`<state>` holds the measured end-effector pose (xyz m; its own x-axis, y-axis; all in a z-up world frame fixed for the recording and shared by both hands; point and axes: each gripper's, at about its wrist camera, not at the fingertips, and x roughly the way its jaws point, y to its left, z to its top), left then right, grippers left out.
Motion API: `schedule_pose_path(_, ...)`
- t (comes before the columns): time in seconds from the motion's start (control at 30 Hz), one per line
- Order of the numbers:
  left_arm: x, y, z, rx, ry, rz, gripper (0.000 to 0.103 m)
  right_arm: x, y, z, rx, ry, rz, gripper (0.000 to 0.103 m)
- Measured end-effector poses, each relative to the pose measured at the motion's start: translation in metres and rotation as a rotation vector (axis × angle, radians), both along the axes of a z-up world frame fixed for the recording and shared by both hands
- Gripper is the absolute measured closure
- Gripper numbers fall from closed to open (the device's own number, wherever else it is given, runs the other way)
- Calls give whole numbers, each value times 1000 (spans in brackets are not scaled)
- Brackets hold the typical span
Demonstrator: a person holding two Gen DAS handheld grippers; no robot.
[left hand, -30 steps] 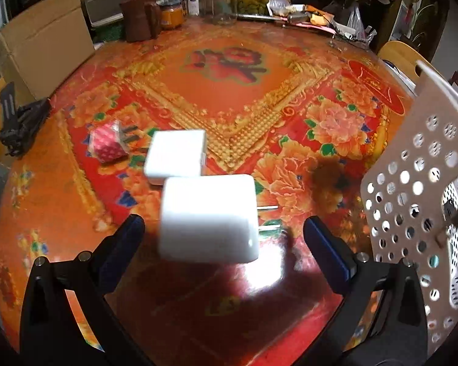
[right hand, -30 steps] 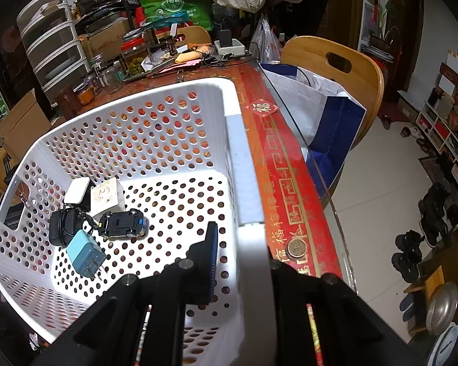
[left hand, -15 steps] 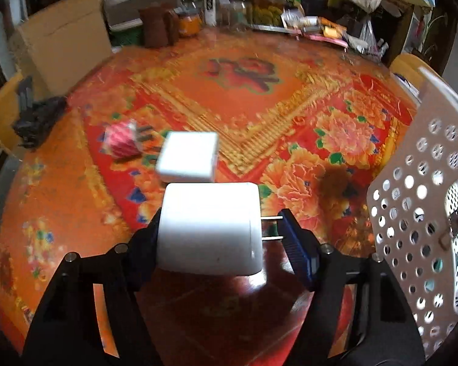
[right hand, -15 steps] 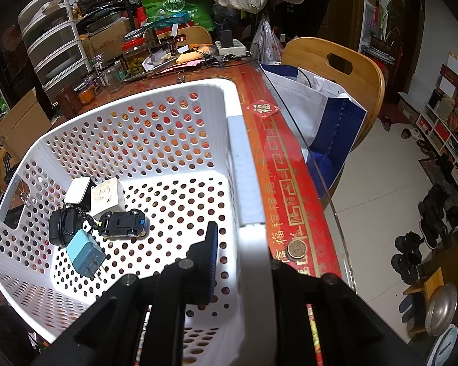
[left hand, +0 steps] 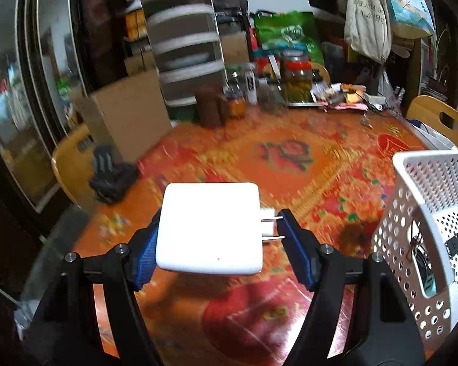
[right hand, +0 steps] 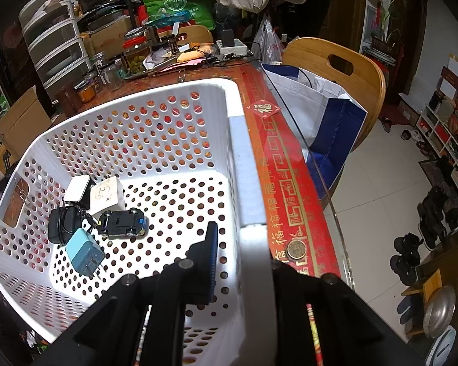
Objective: Organize rigid objects
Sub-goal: 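Grasp the large white square charger with the left tool, then carry the large white charger into the basket and open the left tool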
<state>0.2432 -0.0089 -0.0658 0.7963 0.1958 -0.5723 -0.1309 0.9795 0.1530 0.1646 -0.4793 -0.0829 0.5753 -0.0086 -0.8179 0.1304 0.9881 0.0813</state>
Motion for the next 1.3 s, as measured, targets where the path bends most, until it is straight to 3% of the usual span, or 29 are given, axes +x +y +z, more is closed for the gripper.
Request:
schedule_pose_path(0.3,-9,-3,36,49,-45,13,34,0,0,1,-1,0,2,89)
schedule_pose_path(0.97,-25,-77,84,127,-81,-58,34,1,1,1,0,-1,4,89)
schedule_pose_path(1.17,-27,-118,90,131,-32,-186,34,1,2,1,0,-1,4,89)
schedule_pose_path(1.3,-22,-162,81,123,101,-332,34,1,2,1,1,0,3,89)
